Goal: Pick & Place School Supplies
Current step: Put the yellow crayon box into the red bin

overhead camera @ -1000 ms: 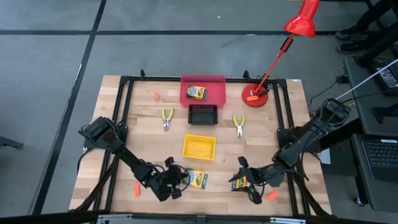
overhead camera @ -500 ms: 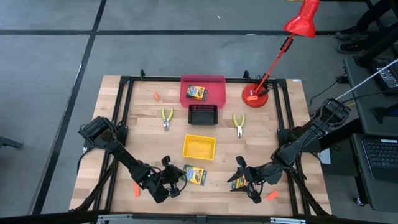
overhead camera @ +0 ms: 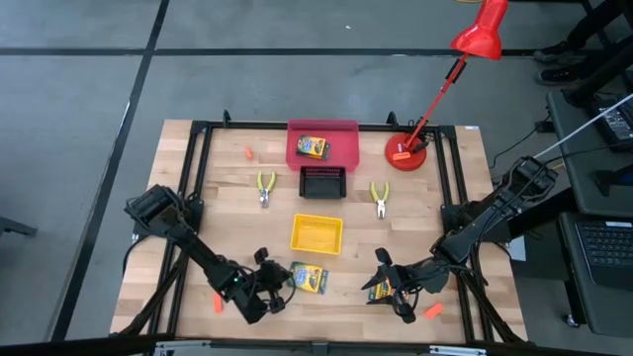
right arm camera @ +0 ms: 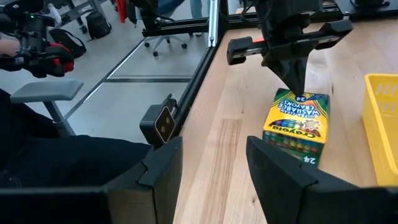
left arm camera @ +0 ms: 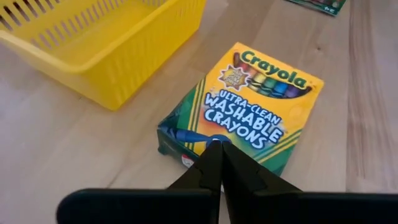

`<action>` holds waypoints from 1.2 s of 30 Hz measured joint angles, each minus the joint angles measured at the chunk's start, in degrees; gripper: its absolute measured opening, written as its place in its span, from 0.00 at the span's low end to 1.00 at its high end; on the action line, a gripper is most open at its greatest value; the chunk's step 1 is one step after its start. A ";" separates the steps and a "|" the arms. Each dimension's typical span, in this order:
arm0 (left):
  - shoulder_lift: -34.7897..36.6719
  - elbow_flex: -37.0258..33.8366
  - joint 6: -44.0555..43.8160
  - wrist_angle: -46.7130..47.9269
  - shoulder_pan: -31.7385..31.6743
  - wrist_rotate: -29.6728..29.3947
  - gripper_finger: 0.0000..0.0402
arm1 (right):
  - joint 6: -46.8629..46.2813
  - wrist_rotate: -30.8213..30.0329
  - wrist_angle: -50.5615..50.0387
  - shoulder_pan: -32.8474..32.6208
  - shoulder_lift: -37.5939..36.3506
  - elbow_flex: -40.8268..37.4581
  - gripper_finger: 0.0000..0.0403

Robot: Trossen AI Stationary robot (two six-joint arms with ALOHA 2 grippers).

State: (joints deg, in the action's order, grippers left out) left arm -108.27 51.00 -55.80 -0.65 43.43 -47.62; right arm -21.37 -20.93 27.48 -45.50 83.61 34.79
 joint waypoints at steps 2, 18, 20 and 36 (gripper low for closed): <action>0.02 0.06 -1.29 1.04 0.31 -0.02 0.01 | 0.00 0.00 0.00 0.00 0.00 0.00 0.45; 0.11 0.13 -7.55 5.80 1.95 -0.98 0.01 | -0.99 3.90 4.19 1.85 4.20 0.00 0.45; 0.11 0.13 -7.53 5.84 1.98 -0.98 0.01 | -0.89 5.06 4.97 2.89 6.27 0.00 0.45; 0.02 0.11 -8.46 7.46 2.56 -2.31 0.01 | 26.72 2.50 -3.89 8.30 20.03 9.35 0.45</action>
State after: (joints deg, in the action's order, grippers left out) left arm -108.25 51.11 -64.26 6.81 45.99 -49.93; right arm 5.36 -18.43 23.59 -37.20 103.65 44.13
